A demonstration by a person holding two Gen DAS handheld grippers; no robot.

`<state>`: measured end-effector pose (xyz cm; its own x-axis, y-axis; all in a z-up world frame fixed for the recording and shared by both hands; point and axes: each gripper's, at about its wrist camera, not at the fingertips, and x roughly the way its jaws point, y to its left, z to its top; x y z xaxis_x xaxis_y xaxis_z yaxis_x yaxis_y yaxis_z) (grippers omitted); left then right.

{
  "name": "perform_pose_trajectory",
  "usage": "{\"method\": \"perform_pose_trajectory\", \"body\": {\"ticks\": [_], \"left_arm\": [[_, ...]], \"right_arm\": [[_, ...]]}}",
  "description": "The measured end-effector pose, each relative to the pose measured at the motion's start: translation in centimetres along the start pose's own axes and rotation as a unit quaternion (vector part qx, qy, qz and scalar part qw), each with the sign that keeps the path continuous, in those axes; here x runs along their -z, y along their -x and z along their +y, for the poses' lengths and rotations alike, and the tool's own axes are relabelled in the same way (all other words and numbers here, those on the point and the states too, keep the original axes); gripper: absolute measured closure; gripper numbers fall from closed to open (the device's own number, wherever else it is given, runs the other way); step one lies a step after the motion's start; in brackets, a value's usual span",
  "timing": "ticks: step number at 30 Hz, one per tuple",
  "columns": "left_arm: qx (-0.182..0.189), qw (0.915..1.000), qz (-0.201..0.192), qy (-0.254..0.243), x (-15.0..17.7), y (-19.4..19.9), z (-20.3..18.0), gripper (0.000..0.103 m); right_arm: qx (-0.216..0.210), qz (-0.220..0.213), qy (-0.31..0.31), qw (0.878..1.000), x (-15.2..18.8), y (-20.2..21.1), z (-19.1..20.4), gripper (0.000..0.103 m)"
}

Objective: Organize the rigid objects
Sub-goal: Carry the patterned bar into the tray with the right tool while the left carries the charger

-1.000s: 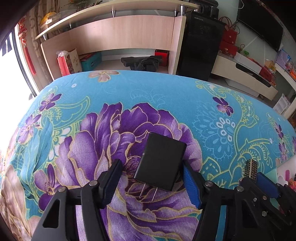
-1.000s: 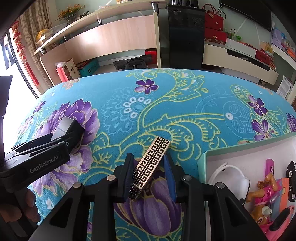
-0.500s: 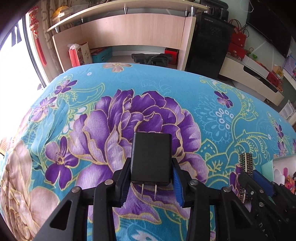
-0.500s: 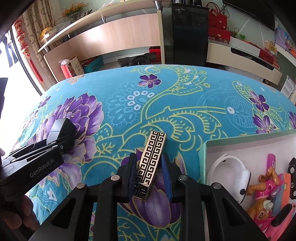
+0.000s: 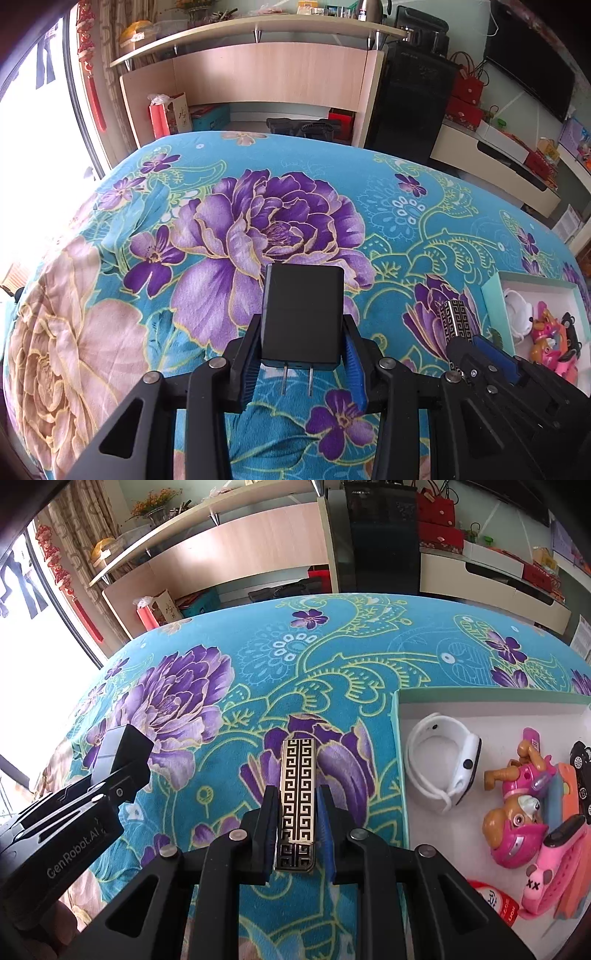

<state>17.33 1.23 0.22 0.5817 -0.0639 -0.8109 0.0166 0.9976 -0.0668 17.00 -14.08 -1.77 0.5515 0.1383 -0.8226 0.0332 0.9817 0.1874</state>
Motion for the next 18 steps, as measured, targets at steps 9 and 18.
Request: {"method": "perform_pose_trajectory", "body": {"ticks": [9, 18], "left_arm": [[-0.005, 0.9990, -0.042, -0.014, 0.9, 4.0, -0.2, 0.061], [0.013, 0.9961, -0.078, -0.039, 2.2, 7.7, -1.8, 0.061]], "right_arm": [[-0.011, -0.029, -0.008, 0.999, 1.6, 4.3, -0.5, 0.082], [-0.016, -0.062, -0.033, 0.997, 4.1, 9.2, -2.9, 0.082]]}}
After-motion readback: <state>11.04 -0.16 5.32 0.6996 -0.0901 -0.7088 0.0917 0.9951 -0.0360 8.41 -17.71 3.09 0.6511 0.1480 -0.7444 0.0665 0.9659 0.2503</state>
